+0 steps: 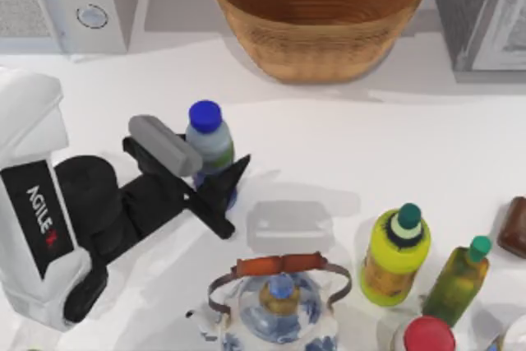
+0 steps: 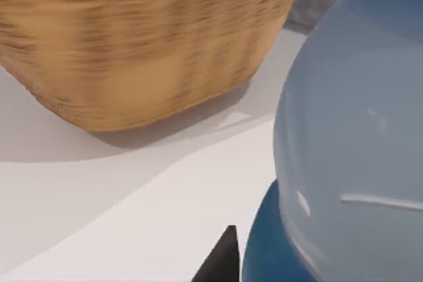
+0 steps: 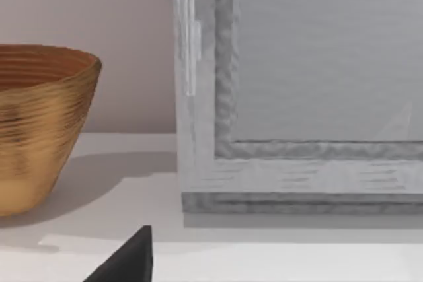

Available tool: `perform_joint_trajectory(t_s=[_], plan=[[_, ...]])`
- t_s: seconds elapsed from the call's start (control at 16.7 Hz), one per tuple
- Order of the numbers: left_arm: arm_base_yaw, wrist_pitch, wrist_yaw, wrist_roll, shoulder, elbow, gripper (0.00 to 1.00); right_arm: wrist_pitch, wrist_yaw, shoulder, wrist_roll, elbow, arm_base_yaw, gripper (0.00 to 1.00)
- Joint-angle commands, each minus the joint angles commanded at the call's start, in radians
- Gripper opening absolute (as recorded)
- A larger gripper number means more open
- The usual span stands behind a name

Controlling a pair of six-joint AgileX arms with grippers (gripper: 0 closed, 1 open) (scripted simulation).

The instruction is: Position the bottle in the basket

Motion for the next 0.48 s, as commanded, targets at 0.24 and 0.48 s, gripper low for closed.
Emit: perform_joint_trajectory(t_s=[0.24, 0.48], plan=[[0.038, -0.081, 0.04, 0.006, -0.101, -0.037, 0.0, 0.0, 0.0, 0.0, 0.0, 0.0, 0.0, 1.0], [0.106, -0.242, 0.112, 0.018, -0.331, -0.114, 0.0, 0.0, 0.0, 0.0, 0.0, 0.0, 0.0, 1.0]])
